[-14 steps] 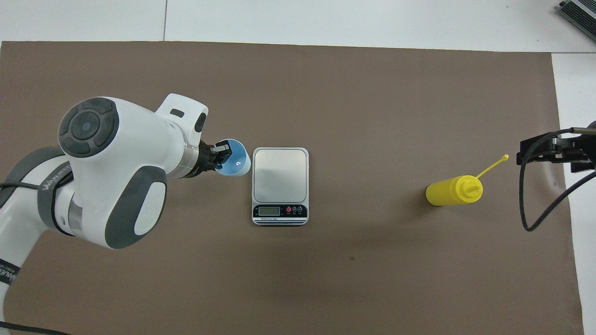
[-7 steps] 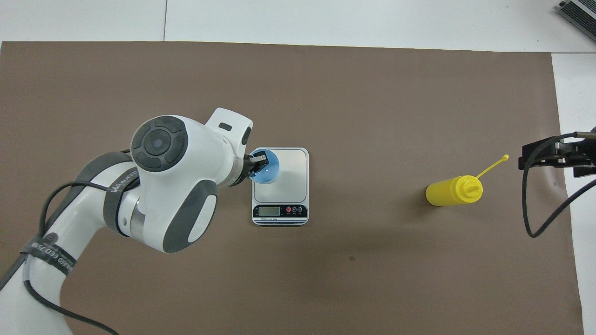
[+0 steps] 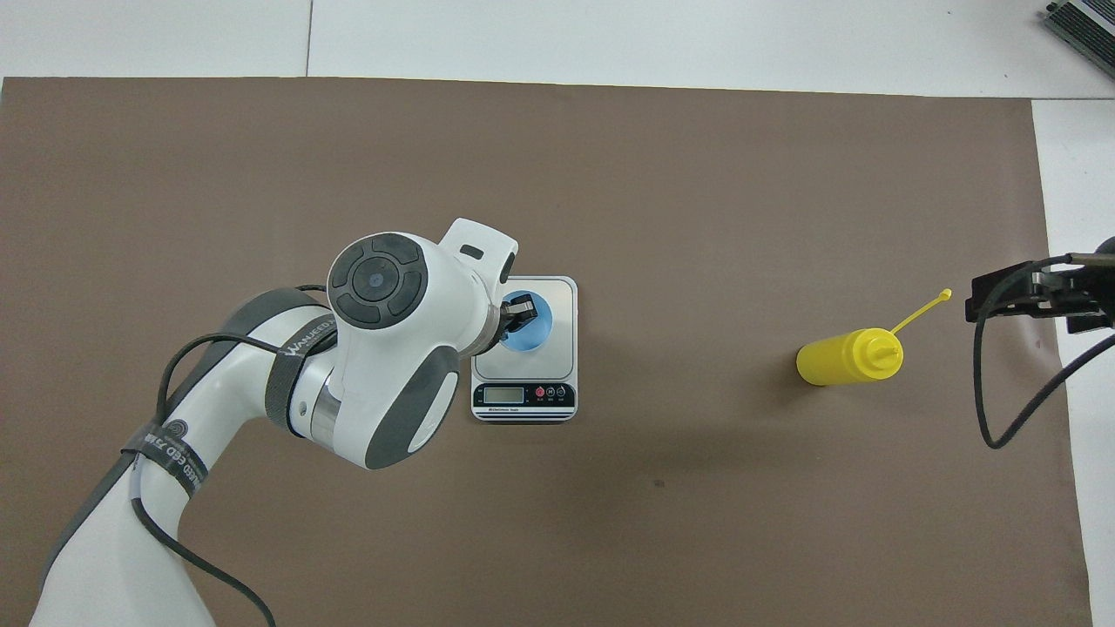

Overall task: Pour seasoning into cup on scale with both arms
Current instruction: 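Lift the blue cup with the left gripper and carry it onto the scale, then open the left gripper to release the cup on the scale and withdraw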

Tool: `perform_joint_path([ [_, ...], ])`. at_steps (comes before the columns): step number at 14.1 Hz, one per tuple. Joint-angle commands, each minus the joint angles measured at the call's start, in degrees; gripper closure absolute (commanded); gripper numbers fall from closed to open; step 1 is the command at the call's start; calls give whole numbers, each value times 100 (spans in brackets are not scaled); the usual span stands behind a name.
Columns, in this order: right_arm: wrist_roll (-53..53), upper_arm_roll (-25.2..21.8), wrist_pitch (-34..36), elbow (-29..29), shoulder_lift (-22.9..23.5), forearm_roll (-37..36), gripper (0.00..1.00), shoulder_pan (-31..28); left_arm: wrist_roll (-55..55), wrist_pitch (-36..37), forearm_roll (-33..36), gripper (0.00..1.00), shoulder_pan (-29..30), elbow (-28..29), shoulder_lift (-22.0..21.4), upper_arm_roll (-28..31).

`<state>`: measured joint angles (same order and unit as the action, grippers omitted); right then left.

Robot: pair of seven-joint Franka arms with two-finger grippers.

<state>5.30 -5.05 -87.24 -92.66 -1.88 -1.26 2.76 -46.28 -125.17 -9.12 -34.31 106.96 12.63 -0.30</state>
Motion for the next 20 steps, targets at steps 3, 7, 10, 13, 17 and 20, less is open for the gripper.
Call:
perform_joint_path([
  [3, -248, 13, -390, -454, -278, 3, 0, -39, -205, -271, 129, 100, -190, 150, 56, 83],
  [7, -284, 13, -539, -656, -366, 3, 0, -39, -214, -184, 244, 100, -269, 238, 30, 91],
  [10, -292, 13, -715, -815, -445, 3, 0, -39, -232, -183, 244, 100, -269, 238, 29, 91],
  [13, -371, 13, -759, -877, -463, 3, 0, -30, -206, -210, 244, 75, -260, 247, 29, 83],
  [17, -389, 22, -820, -877, -463, 3, 0, 22, -153, 79, 402, 0, -225, 116, -23, 91],
  [20, -389, 22, -838, -877, -463, 3, 0, 31, -92, 448, 419, 0, -138, -113, -137, 153],
])
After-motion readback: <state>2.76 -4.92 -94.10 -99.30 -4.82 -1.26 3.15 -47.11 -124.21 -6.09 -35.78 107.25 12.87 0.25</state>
